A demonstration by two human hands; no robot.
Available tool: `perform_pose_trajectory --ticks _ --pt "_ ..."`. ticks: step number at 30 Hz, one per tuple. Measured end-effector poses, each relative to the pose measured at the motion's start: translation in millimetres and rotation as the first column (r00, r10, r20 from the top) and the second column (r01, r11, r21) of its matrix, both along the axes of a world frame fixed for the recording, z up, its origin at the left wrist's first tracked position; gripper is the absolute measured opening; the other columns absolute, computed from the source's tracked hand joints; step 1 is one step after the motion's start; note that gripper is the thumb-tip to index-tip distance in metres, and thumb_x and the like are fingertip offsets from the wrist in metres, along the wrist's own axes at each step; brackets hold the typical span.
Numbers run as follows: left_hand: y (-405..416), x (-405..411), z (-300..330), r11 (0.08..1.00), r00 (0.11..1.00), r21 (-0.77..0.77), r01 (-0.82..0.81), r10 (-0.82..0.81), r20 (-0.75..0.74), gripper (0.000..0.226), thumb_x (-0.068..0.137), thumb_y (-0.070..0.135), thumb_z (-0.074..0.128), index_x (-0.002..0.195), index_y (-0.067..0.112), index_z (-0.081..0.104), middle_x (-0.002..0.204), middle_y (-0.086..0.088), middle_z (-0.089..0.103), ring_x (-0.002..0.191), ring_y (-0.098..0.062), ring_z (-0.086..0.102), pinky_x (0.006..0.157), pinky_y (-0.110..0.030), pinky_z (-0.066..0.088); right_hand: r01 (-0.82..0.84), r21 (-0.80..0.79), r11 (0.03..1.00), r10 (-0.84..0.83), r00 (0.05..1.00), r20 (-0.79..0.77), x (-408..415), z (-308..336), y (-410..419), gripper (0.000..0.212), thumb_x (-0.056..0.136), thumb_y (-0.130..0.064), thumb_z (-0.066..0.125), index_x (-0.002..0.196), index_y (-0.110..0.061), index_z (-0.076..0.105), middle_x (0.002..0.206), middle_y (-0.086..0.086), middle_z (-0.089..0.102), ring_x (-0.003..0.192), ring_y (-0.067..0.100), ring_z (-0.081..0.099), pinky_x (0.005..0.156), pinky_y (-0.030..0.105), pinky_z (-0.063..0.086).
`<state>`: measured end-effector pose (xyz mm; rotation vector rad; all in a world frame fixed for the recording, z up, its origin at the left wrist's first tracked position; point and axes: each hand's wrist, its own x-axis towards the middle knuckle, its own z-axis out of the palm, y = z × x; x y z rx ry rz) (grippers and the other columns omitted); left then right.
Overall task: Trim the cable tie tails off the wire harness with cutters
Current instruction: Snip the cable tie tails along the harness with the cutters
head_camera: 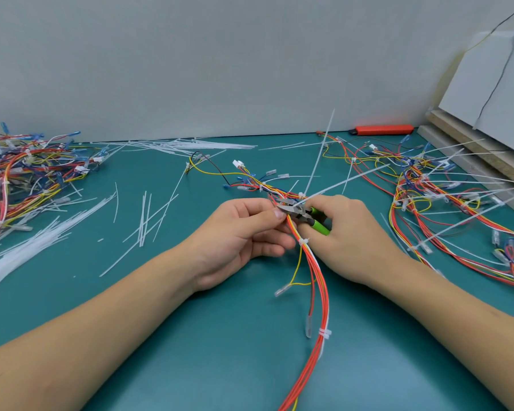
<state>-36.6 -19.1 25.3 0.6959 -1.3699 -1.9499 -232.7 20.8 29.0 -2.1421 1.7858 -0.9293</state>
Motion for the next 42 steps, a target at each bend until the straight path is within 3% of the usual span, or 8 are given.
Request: perform_pose_trajectory --ticks 6,10,15,20,24,31,35,42 --pt "0.9 -0.3 0.9 1.0 1.0 -0.005 -0.01 0.01 0.005 0.014 0.093 0.018 0.061 0.09 0.006 0.068 0.088 -0.012 0.072 0.07 -0.015 0.07 0.064 -0.023 0.056 0.0 0.03 1.0 0.001 1.0 -0.004 -3.1 -3.7 0.5 0.022 0.09 -0.039 0.06 0.087 -0.018 0.068 0.067 0.001 0.06 0.066 0.023 0.054 0.066 0.045 0.051" --pt "1.5 -0.1 1.2 1.0 1.0 -0.011 -0.007 0.007 0.004 0.014 0.093 0.018 0.061 0.089 0.008 0.071 0.087 -0.011 0.072 0.07 -0.016 0.07 0.064 -0.023 0.057 0.031 0.034 0.999 -0.029 0.998 -0.059 -1.7 -2.0 1.8 0.034 0.087 -0.048 0.049 0.079 -0.017 0.06 0.06 0.004 0.052 0.063 0.027 0.05 0.059 0.044 0.049" --pt "1.6 -0.1 1.4 1.0 1.0 -0.01 -0.001 0.001 0.003 0.014 0.093 0.018 0.062 0.091 0.007 0.07 0.086 -0.01 0.072 0.071 -0.016 0.071 0.064 -0.024 0.057 0.051 0.011 0.999 -0.05 0.993 -0.103 -2.7 -3.1 1.4 0.034 0.093 -0.036 0.059 0.07 -0.013 0.048 0.055 0.006 0.043 0.061 0.031 0.045 0.054 0.042 0.045" --pt "1.0 0.6 0.7 1.0 1.0 -0.001 0.01 -0.01 -0.007 0.012 0.092 0.019 0.063 0.091 0.008 0.07 0.087 -0.009 0.073 0.072 -0.016 0.071 0.065 -0.024 0.057 0.033 -0.001 0.999 -0.033 0.999 -0.042 -1.5 -2.8 4.8 0.038 0.086 -0.052 0.047 0.088 -0.019 0.067 0.064 0.001 0.059 0.065 0.026 0.053 0.062 0.043 0.051" --pt "0.1 0.8 0.2 1.0 1.0 0.006 0.01 -0.01 -0.011 0.012 0.093 0.018 0.063 0.088 0.009 0.07 0.088 -0.011 0.073 0.073 -0.016 0.071 0.065 -0.024 0.057 0.006 0.012 1.0 -0.006 1.0 0.014 -2.8 -2.3 2.9 0.02 0.087 -0.039 0.057 0.095 -0.027 0.072 0.074 -0.002 0.067 0.071 0.021 0.058 0.069 0.042 0.053" --pt "-0.8 1.0 -0.9 1.0 1.0 -0.006 0.015 -0.015 -0.006 0.014 0.095 0.017 0.061 0.09 0.009 0.07 0.088 -0.011 0.073 0.073 -0.016 0.071 0.065 -0.024 0.057 0.001 0.026 1.0 -0.001 1.0 -0.003 -4.1 -4.8 1.1 0.011 0.091 -0.031 0.063 0.092 -0.023 0.07 0.073 -0.001 0.066 0.071 0.024 0.058 0.069 0.044 0.052" --pt "-1.4 0.9 -1.1 1.0 1.0 -0.008 0.017 -0.017 0.0 0.016 0.095 0.017 0.06 0.098 0.002 0.066 0.086 -0.011 0.073 0.072 -0.015 0.07 0.065 -0.023 0.056 -0.003 0.029 1.0 0.003 1.0 -0.017 -4.2 -4.2 0.7 0.016 0.092 -0.034 0.061 0.093 -0.021 0.07 0.071 0.001 0.065 0.07 0.027 0.057 0.068 0.045 0.052" --pt "-1.3 0.9 -0.5 1.0 1.0 0.001 0.005 -0.005 0.001 0.019 0.094 0.018 0.061 0.101 0.001 0.067 0.089 -0.01 0.072 0.072 -0.016 0.07 0.065 -0.024 0.056 0.04 0.008 0.999 -0.039 0.995 -0.093 -1.4 -2.9 3.2 0.037 0.087 -0.055 0.043 0.086 -0.024 0.063 0.059 0.001 0.051 0.063 0.026 0.05 0.058 0.042 0.05"
